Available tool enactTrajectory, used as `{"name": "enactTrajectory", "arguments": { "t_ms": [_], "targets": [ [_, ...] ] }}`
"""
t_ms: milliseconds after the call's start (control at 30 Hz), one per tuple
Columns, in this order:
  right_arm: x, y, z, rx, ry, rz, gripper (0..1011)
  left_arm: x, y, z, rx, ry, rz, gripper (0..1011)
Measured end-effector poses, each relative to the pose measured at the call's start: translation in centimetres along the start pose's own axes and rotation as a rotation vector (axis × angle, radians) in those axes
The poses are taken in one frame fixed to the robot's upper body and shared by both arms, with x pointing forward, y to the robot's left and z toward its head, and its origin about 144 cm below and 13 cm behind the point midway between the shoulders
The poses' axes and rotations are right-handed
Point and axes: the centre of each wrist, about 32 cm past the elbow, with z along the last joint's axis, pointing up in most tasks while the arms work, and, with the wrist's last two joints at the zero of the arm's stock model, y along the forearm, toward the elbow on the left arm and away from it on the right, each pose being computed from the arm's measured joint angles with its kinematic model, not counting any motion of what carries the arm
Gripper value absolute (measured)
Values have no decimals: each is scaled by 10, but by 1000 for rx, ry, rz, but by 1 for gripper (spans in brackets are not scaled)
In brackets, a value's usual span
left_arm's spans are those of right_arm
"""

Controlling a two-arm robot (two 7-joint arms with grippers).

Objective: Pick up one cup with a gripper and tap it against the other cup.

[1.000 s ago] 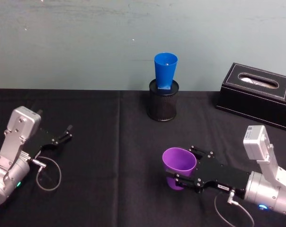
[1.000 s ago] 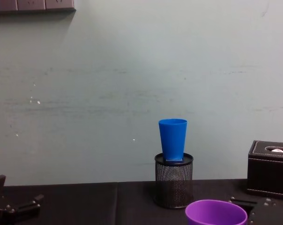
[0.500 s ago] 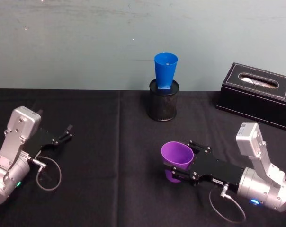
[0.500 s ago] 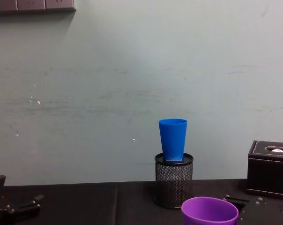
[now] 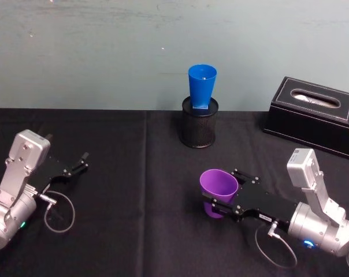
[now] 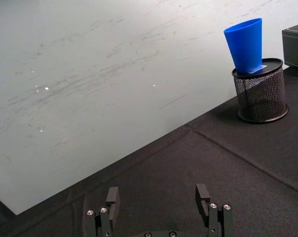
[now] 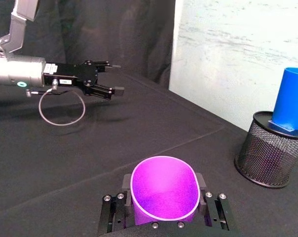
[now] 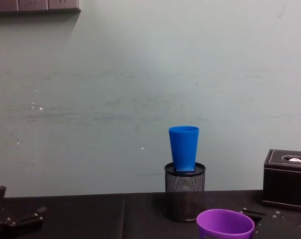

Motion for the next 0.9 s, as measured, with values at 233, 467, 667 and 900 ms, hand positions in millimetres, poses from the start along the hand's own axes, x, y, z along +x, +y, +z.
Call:
{"name": "enactTrajectory", "arguments": {
  "t_ms": [233, 467, 667, 900],
  "targets": [
    [0, 3, -5, 1, 16, -6, 724, 0, 0, 0, 0, 0, 0, 1011],
    [0, 6, -10, 0, 29, -10, 724, 0, 0, 0, 0, 0, 0, 1011],
    [-1, 7, -15, 1, 38, -8, 724, 0, 0, 0, 0, 0, 0, 1011],
    [-1, 9, -20, -5, 54, -2, 724, 0, 0, 0, 0, 0, 0, 1011]
  ]
}}
